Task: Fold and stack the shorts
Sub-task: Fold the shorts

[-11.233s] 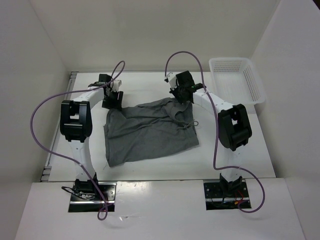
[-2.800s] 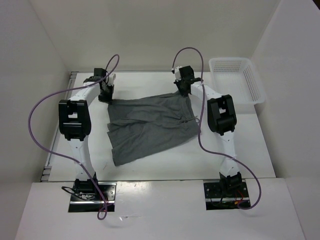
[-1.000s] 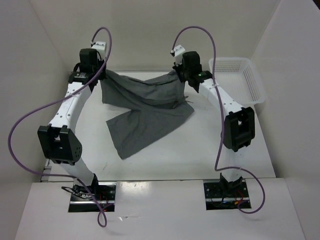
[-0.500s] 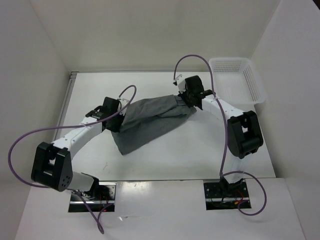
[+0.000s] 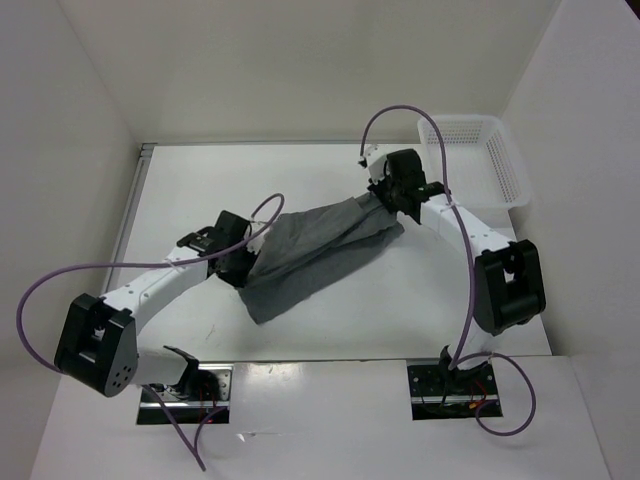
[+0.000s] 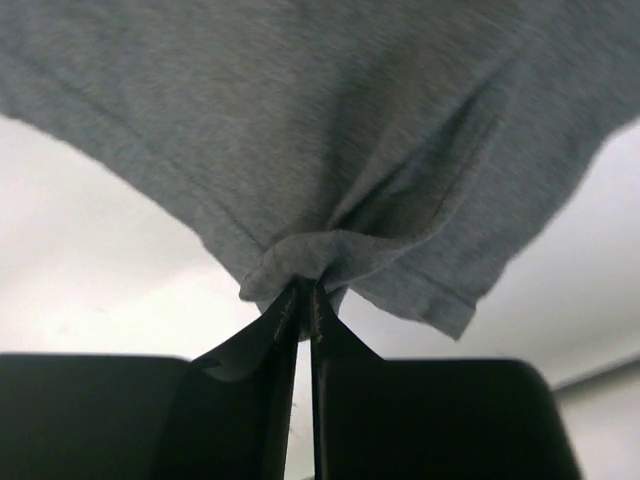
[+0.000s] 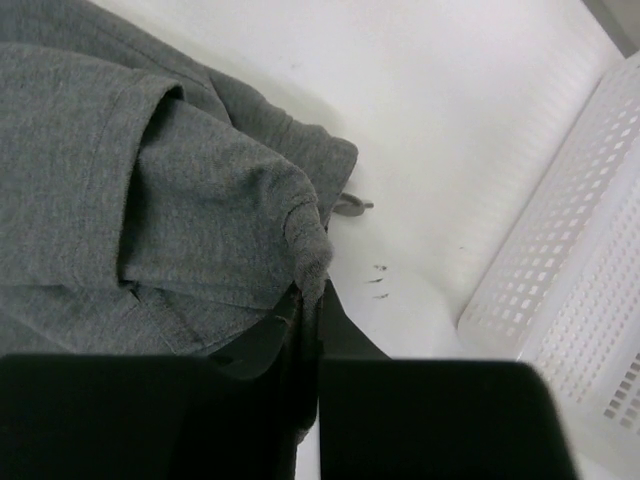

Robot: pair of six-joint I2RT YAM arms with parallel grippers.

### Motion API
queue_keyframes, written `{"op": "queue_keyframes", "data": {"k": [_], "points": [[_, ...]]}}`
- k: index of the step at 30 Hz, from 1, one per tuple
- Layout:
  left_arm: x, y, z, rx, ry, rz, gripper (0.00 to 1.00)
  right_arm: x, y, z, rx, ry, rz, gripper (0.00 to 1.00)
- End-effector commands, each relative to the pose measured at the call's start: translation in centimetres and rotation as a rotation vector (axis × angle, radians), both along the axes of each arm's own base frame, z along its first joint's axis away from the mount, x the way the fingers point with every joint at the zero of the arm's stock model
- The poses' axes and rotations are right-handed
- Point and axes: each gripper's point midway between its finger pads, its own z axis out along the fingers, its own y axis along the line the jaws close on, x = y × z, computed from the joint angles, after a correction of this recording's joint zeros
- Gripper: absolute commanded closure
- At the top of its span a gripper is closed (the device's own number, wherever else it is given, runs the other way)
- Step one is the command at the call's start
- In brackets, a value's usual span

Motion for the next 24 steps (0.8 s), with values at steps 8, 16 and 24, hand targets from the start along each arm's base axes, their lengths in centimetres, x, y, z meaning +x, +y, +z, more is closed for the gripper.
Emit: {"op": "queue_keyframes", "data": {"k": [8, 16, 24], "points": [[-7.6, -1.4, -1.5, -0.053, 0.253, -0.121, 0.43, -8.3, -2.2, -3.7, -0.083, 0.195, 0.168, 0.21], [-3.6, -3.7, 0.1, -0.022, 0.098, -0.168, 0.14, -6.1, 0.1, 0.3, 0.167, 0.203, 0.176, 0.19], [-4.4, -5.9, -3.1, 0.03, 0.144, -0.261, 0.0, -4.4, -0.5, -3.1, 0.157, 0.242, 0.111, 0.18]]}}
